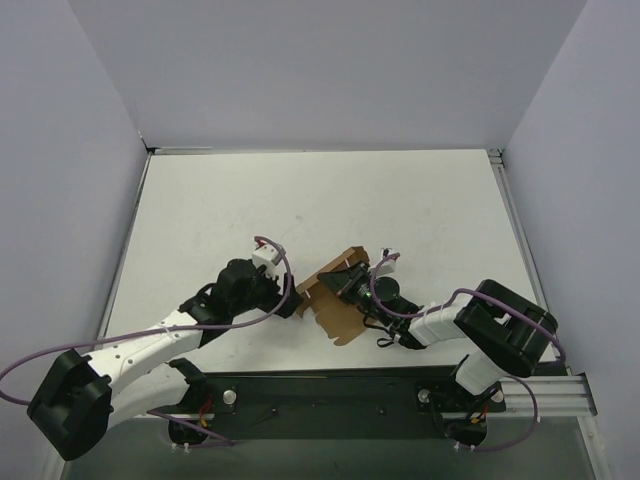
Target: Fold the paper box
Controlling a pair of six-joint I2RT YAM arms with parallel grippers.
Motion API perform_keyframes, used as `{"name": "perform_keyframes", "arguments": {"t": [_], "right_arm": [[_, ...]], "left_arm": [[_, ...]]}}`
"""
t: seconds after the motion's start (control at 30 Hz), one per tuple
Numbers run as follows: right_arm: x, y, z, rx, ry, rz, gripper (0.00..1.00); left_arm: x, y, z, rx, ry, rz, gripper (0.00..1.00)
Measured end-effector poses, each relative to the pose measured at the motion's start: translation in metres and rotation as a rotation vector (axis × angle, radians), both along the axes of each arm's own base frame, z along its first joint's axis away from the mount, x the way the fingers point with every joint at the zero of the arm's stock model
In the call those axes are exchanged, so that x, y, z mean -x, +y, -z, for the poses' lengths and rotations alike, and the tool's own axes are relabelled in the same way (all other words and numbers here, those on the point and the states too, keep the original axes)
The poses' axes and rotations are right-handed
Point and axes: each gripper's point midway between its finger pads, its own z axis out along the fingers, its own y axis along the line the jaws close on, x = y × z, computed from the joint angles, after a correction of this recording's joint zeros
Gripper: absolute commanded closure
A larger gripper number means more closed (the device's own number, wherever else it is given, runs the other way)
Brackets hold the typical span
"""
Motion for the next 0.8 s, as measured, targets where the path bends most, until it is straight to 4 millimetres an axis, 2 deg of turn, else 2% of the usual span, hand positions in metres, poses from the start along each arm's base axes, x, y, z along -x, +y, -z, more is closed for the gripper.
{"name": "perform_keyframes", "arguments": {"t": [0.17, 0.3, 0.47, 0.6, 0.63, 0.67, 0.77, 0.8], "right_arm": [[-0.002, 0.0, -0.006, -0.015, -0.009, 0.009, 1.0], [-0.002, 0.0, -0.007, -0.022, -0.003, 0.011, 1.0], [-0.003, -0.001, -0.007, -0.026, 0.0, 0.02, 1.0], [-0.004, -0.002, -0.007, -0.028, 0.001, 0.03, 1.0], [-0.004, -0.002, -0.007, -0.028, 0.001, 0.031, 1.0], [-0.005, -0.002, -0.007, -0.029, 0.002, 0.033, 1.0], [-0.006, -0.003, -0.007, -0.034, 0.005, 0.041, 1.0], [-0.006, -0.003, -0.007, -0.035, 0.008, 0.044, 0.96]], "left_arm": [[0.007, 0.0, 0.017, -0.016, 0.028, 0.006, 0.17], [0.004, -0.005, 0.023, -0.034, 0.019, 0.002, 0.26], [-0.005, -0.013, 0.017, -0.014, -0.044, -0.018, 0.51], [-0.01, -0.016, 0.016, -0.006, -0.077, -0.032, 0.64], [-0.01, -0.016, 0.016, -0.008, -0.082, -0.034, 0.69], [-0.011, -0.017, 0.017, -0.01, -0.085, -0.037, 0.81], [-0.012, -0.019, 0.02, -0.022, -0.096, -0.034, 0.94], [-0.012, -0.019, 0.02, -0.031, -0.105, -0.034, 0.99]]}}
